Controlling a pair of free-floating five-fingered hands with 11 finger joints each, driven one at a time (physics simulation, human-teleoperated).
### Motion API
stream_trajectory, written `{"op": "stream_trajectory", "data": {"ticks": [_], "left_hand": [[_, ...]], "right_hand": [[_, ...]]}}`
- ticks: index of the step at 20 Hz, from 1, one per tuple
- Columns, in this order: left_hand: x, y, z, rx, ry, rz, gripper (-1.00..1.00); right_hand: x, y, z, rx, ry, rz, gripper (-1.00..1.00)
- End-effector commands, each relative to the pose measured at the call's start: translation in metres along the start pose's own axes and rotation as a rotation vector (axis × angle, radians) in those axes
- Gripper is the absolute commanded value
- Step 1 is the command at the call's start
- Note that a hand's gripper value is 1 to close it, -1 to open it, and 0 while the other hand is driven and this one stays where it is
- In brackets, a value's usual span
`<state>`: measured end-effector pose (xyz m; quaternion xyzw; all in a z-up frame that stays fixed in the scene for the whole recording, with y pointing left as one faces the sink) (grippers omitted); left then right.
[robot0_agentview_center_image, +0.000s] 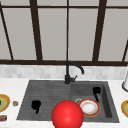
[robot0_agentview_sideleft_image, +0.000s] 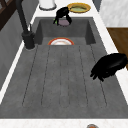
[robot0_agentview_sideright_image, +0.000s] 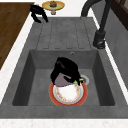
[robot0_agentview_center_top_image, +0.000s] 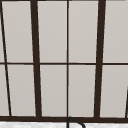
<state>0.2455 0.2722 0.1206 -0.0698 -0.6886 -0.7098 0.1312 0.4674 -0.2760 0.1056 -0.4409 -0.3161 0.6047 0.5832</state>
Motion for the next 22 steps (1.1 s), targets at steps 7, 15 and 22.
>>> {"op": "stream_trajectory", "data": {"ticks": [7, 15, 22], "left_hand": [[0.0, 0.0, 0.0, 0.0, 0.0, 0.0, 0.0], [0.0, 0.0, 0.0, 0.0, 0.0, 0.0, 0.0], [0.0, 0.0, 0.0, 0.0, 0.0, 0.0, 0.0]], "right_hand": [[-0.04, -0.033, 0.059, -0.034, 0.027, -0.016, 1.0], [-0.07, -0.071, 0.099, -0.041, 0.025, -0.01, 1.0], [-0.111, -0.095, 0.138, -0.069, 0.015, -0.023, 1.0]]}}
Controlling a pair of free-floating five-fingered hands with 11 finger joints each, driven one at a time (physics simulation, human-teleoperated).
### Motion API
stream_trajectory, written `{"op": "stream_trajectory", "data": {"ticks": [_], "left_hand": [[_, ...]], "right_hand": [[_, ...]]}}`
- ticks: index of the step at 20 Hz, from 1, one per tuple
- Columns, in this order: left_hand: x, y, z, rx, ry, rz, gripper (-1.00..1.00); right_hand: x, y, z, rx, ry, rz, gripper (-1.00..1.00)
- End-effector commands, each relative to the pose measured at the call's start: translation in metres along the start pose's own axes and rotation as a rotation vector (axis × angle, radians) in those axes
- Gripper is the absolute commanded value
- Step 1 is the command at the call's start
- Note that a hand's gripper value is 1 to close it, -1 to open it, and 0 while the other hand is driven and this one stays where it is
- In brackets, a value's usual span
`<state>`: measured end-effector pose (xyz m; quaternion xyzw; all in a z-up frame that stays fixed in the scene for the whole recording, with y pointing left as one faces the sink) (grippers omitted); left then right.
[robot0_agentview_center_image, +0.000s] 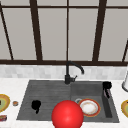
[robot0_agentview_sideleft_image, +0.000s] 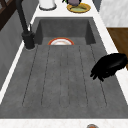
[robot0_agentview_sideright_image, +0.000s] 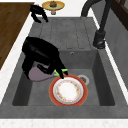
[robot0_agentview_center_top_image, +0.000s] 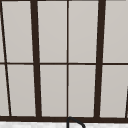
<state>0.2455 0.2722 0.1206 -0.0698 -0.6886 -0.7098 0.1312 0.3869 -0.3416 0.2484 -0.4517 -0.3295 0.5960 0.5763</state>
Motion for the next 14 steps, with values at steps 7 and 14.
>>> {"op": "stream_trajectory", "data": {"ticks": [7, 14], "left_hand": [[0.0, 0.0, 0.0, 0.0, 0.0, 0.0, 0.0], [0.0, 0.0, 0.0, 0.0, 0.0, 0.0, 0.0]], "right_hand": [[-0.064, -0.03, 0.052, -0.031, 0.004, -0.02, 1.0], [-0.114, -0.028, 0.074, -0.029, -0.003, -0.031, 1.0]]}}
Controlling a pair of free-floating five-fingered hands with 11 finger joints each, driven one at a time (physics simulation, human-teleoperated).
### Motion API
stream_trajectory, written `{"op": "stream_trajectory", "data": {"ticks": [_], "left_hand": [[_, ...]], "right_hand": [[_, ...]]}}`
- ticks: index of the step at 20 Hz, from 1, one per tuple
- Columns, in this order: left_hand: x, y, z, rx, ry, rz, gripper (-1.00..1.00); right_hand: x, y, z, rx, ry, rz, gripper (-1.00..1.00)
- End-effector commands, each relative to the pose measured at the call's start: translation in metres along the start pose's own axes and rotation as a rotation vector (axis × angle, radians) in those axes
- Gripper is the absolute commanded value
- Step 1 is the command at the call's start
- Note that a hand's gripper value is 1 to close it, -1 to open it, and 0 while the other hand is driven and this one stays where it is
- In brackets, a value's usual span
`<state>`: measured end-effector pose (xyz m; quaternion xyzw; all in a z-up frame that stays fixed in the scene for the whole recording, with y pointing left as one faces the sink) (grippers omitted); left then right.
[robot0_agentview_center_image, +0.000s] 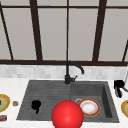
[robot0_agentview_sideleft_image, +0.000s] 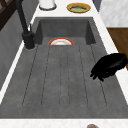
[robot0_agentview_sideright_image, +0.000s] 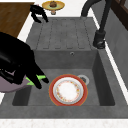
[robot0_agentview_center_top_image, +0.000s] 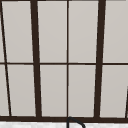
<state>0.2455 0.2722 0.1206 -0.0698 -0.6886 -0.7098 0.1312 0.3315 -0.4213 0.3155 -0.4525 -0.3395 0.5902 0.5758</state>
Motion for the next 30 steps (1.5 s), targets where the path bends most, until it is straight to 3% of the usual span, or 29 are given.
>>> {"op": "stream_trajectory", "data": {"ticks": [1, 19, 23, 30], "left_hand": [[0.0, 0.0, 0.0, 0.0, 0.0, 0.0, 0.0], [0.0, 0.0, 0.0, 0.0, 0.0, 0.0, 0.0], [0.0, 0.0, 0.0, 0.0, 0.0, 0.0, 0.0], [0.0, 0.0, 0.0, 0.0, 0.0, 0.0, 0.0]], "right_hand": [[-0.028, 0.003, 0.012, -0.012, 0.004, -0.015, 1.0], [-0.156, 0.027, 0.059, -0.022, -0.015, -0.044, 1.0], [-0.17, 0.043, 0.051, -0.011, -0.018, -0.004, 1.0], [-0.202, 0.091, 0.048, -0.006, -0.031, 0.007, 1.0]]}}
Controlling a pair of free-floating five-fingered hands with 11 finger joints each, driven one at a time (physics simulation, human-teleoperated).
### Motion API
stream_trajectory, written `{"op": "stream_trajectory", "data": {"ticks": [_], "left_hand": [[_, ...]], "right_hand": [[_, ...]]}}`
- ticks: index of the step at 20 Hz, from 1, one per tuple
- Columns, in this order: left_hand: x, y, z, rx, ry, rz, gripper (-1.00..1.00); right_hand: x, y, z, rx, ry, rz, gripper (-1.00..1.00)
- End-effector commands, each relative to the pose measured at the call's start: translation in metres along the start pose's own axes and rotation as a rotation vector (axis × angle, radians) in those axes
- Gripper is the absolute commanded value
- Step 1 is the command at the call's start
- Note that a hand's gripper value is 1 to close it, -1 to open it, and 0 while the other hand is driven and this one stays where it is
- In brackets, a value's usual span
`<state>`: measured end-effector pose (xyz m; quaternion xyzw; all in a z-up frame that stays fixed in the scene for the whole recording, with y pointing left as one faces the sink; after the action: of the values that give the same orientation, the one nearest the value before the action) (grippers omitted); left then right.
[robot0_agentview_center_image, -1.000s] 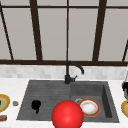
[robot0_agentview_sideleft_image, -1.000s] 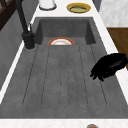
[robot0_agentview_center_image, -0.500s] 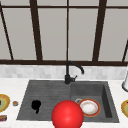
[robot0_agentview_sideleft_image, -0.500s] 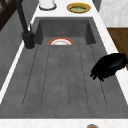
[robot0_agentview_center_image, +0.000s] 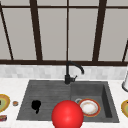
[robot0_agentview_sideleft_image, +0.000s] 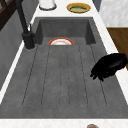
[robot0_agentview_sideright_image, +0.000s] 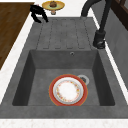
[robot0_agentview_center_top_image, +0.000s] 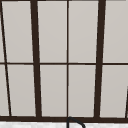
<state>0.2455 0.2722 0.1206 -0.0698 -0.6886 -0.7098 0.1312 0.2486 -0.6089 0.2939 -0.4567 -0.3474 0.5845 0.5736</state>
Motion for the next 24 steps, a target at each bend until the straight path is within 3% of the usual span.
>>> {"op": "stream_trajectory", "data": {"ticks": [1, 4, 10, 16, 24], "left_hand": [[0.0, 0.0, 0.0, 0.0, 0.0, 0.0, 0.0], [0.0, 0.0, 0.0, 0.0, 0.0, 0.0, 0.0], [0.0, 0.0, 0.0, 0.0, 0.0, 0.0, 0.0], [0.0, 0.0, 0.0, 0.0, 0.0, 0.0, 0.0], [0.0, 0.0, 0.0, 0.0, 0.0, 0.0, 0.0]], "right_hand": [[-0.021, 0.027, 0.001, 0.02, -0.038, 0.009, 1.0], [-0.026, 0.048, -0.008, 0.014, -0.073, 0.019, 1.0], [-0.024, 0.086, -0.032, -0.002, -0.052, 0.058, 1.0], [-0.022, 0.106, -0.057, 0.015, -0.057, 0.047, 1.0], [-0.049, 0.142, -0.091, 0.015, -0.141, 0.023, 1.0]]}}
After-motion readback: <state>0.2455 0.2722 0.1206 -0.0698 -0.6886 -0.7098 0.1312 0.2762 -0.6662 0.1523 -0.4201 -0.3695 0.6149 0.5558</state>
